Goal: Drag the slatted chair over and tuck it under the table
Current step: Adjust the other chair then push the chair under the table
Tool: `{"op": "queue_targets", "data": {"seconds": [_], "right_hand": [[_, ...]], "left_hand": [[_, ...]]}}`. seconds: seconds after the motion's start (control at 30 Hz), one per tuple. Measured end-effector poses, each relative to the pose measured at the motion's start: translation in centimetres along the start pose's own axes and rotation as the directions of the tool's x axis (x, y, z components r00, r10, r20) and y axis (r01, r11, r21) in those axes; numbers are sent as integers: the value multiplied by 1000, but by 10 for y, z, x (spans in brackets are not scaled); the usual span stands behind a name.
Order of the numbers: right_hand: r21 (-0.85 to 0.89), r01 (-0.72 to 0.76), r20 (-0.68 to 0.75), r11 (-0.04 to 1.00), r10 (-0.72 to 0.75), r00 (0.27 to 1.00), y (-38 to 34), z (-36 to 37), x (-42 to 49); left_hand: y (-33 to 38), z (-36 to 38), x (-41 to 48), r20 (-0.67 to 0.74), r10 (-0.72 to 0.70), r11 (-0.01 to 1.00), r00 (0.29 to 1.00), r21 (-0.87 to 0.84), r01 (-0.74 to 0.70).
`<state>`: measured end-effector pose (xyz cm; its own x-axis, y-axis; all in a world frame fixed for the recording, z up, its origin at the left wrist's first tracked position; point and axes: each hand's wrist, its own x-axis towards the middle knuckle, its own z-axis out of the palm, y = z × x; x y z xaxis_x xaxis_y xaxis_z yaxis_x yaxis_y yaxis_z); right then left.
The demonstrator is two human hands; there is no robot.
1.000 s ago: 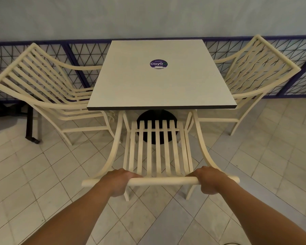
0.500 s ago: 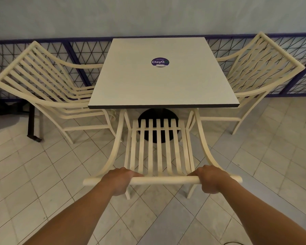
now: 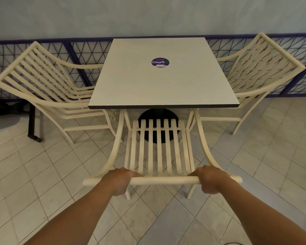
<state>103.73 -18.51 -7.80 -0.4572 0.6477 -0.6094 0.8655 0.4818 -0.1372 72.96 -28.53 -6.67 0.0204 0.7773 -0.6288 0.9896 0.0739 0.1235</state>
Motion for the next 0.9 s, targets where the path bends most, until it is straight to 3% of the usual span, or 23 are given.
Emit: {"op": "queue_targets", "data": {"seconds": [0.9], "right_hand": [[1,2,-14,1000,-2,1000,3,2,2]], "left_hand": [[1,2,0,-17,-1,1000,1000,1,1]]}}
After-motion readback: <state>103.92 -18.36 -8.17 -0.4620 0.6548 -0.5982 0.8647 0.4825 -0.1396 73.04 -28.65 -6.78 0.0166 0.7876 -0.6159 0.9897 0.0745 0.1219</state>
